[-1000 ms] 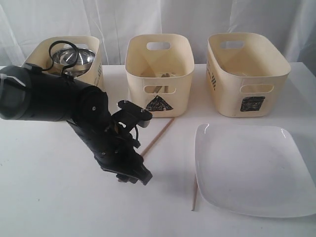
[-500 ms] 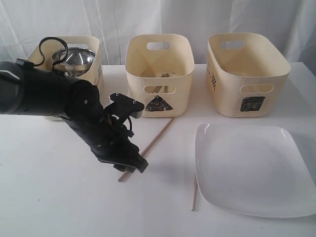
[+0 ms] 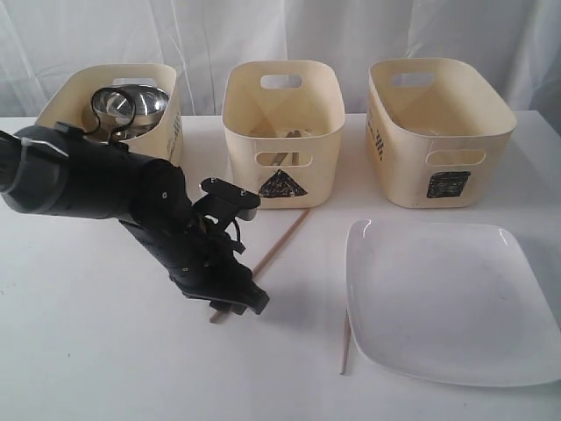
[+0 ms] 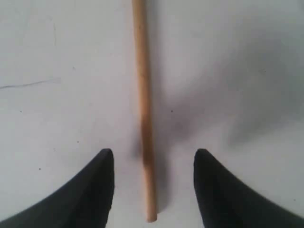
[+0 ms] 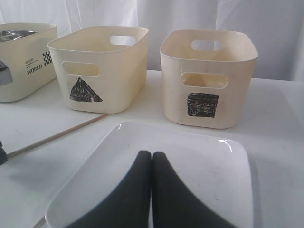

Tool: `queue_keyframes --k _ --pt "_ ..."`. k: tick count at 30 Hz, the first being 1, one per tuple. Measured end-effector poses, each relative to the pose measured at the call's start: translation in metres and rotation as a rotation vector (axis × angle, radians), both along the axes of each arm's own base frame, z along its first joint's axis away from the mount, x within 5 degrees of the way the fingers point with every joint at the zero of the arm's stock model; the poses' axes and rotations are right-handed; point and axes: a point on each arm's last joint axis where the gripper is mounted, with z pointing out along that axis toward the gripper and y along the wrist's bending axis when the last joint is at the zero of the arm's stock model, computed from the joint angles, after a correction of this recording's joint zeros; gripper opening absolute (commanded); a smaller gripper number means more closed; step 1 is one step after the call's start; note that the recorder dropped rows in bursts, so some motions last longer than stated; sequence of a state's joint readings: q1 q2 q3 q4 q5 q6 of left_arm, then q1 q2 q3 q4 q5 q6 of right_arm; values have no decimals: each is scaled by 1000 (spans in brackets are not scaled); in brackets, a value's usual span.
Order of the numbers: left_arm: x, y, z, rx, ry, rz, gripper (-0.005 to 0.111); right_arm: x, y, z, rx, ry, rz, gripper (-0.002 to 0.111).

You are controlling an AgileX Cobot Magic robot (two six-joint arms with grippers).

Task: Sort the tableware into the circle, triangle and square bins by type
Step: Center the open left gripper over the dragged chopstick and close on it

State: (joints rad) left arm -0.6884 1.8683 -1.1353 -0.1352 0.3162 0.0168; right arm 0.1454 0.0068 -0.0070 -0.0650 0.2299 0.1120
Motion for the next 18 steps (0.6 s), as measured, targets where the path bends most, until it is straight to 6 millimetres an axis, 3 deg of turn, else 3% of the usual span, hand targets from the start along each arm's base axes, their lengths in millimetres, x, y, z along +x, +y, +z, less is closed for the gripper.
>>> queue_keyframes --k 7,13,18 --pt "-1 -1 -1 -13 14 8 54 0 0 0 0 0 0 0" --pt "-1 -1 -1 -13 14 6 41 0 0 0 0 0 0 0" --pt "0 -1 -4 -10 20 8 49 0 0 0 0 0 0 0"
